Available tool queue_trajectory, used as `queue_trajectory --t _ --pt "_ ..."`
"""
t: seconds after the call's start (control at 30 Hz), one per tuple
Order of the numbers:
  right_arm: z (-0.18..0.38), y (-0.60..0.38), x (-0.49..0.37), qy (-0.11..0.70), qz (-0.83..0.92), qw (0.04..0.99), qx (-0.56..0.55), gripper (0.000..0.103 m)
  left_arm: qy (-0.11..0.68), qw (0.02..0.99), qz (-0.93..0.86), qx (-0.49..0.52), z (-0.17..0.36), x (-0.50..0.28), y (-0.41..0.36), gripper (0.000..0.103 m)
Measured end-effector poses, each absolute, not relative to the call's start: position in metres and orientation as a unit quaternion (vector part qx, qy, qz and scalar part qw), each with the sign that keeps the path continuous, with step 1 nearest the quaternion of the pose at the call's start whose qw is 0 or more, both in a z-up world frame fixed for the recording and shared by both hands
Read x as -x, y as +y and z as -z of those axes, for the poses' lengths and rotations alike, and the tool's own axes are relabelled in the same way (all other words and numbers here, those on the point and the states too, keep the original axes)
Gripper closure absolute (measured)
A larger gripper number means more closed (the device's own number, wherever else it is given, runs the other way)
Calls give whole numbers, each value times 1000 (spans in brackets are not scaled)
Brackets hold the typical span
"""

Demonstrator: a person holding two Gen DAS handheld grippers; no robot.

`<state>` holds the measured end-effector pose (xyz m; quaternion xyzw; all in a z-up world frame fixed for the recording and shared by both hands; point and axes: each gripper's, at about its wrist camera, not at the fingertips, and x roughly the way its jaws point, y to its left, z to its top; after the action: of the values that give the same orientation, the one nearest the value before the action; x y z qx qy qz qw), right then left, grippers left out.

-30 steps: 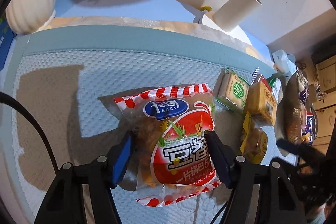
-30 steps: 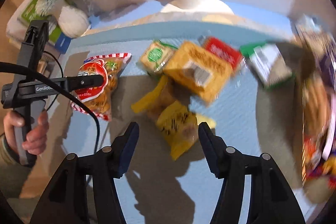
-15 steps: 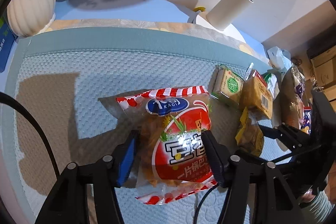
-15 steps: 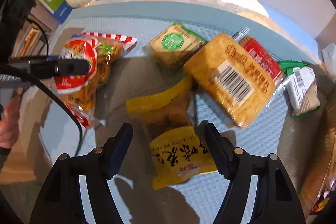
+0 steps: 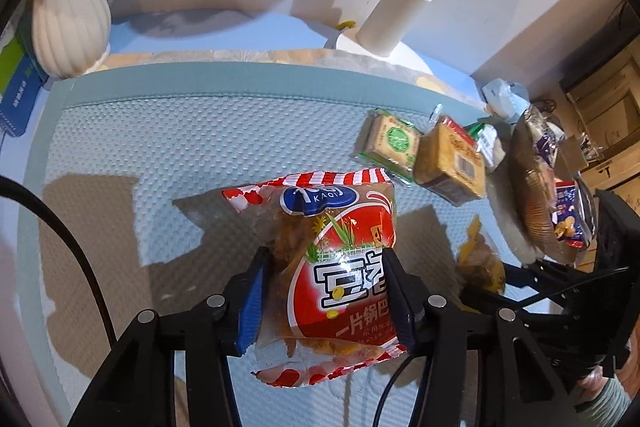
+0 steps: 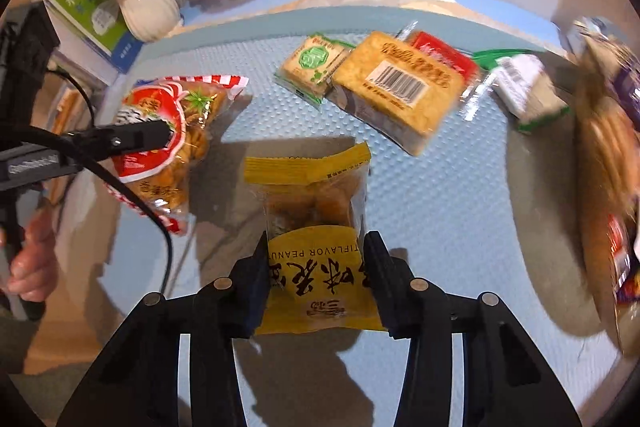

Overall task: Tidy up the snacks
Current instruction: 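Carry the striped bread bag and yellow peanut bag to the glass plate and drop both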

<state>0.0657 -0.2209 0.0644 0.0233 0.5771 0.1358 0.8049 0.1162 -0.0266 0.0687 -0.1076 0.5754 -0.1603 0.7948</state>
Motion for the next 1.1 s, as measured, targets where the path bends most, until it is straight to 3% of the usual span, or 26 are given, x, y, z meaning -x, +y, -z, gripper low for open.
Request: queue_trajectory --t 0.23,0.53,1.1 --pt "-110 -248 -44 547 -131 825 -61 60 556 805 173 116 -95 -104 -48 51" --pt "-167 -315 -32 496 -92 860 -74 60 525 814 226 96 -134 -105 -131 51" --pt "-198 -487 -35 462 -9 879 -120 60 486 817 307 53 -173 -159 -288 51"
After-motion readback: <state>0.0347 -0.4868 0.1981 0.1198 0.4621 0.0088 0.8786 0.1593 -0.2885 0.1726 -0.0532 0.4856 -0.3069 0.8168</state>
